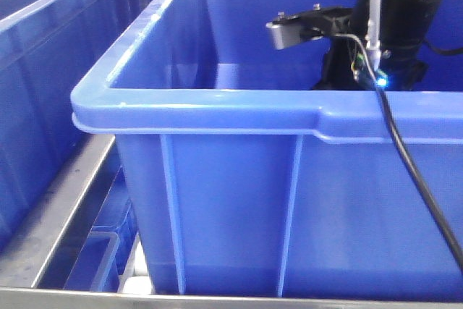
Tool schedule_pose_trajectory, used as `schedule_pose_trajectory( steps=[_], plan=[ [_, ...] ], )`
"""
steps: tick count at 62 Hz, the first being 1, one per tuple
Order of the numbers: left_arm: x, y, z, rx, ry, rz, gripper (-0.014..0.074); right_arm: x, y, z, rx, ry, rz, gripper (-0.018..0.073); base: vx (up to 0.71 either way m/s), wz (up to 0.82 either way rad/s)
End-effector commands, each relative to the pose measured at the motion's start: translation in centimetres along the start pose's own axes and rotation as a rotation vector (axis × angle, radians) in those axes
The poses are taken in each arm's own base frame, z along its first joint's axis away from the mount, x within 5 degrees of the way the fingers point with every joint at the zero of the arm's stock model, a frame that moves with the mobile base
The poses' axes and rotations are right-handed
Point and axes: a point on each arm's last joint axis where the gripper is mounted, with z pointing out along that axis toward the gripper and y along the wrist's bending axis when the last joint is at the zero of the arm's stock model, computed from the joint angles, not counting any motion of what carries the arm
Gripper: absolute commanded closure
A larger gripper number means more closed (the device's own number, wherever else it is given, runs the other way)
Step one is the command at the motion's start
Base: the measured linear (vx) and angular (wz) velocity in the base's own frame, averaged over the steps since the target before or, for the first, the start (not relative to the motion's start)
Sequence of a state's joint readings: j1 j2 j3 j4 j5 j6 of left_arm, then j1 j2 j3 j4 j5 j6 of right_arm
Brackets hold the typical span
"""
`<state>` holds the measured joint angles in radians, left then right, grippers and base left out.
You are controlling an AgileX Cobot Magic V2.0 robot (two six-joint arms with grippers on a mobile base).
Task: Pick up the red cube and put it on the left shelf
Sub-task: 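Open the right gripper to release the red cube beside another red cube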
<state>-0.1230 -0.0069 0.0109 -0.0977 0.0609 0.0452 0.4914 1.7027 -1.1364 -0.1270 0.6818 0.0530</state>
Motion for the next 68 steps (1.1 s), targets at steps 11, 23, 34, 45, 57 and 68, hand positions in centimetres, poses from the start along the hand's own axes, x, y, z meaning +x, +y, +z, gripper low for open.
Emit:
schedule_pose_trajectory(
  steps=[11, 23, 34, 45, 57, 68],
  plan=[
    [0.1, 0.0, 0.0, 0.004, -0.059, -0.009, 0.0495, -0.6, -0.9, -9.7, 0.014, -0.297, 0.022, 0.0031, 0.0, 0.0],
    [0.1, 0.0, 0.0, 0.004, -0.059, -0.009, 0.0495, 2.4, -1.2, -15.1, 0.02, -0.44, 0.033, 0.0258, 0.0, 0.0],
    [0.1, 0.0, 0.0, 0.004, -0.059, -0.009, 0.0495, 7.2, -1.2, -19.1, 0.025, -0.583, 0.042, 0.048, 0.0, 0.0],
    [0.1, 0.0, 0.0, 0.004, -0.059, -0.009, 0.0496, 12.4, -1.1, -21.4, 0.029, -0.731, 0.048, 0.0511, 0.0, 0.0],
    [0.1, 0.0, 0.0, 0.004, -0.059, -0.009, 0.0495, 18.5, -0.8, -21.4, 0.034, -0.868, 0.054, 0.0511, 0.0, 0.0],
    [0.1, 0.0, 0.0, 0.004, -0.059, -0.009, 0.0496, 22.3, -0.5, -20.2, 0.036, -0.935, 0.058, 0.0511, 0.0, 0.0]
  ],
)
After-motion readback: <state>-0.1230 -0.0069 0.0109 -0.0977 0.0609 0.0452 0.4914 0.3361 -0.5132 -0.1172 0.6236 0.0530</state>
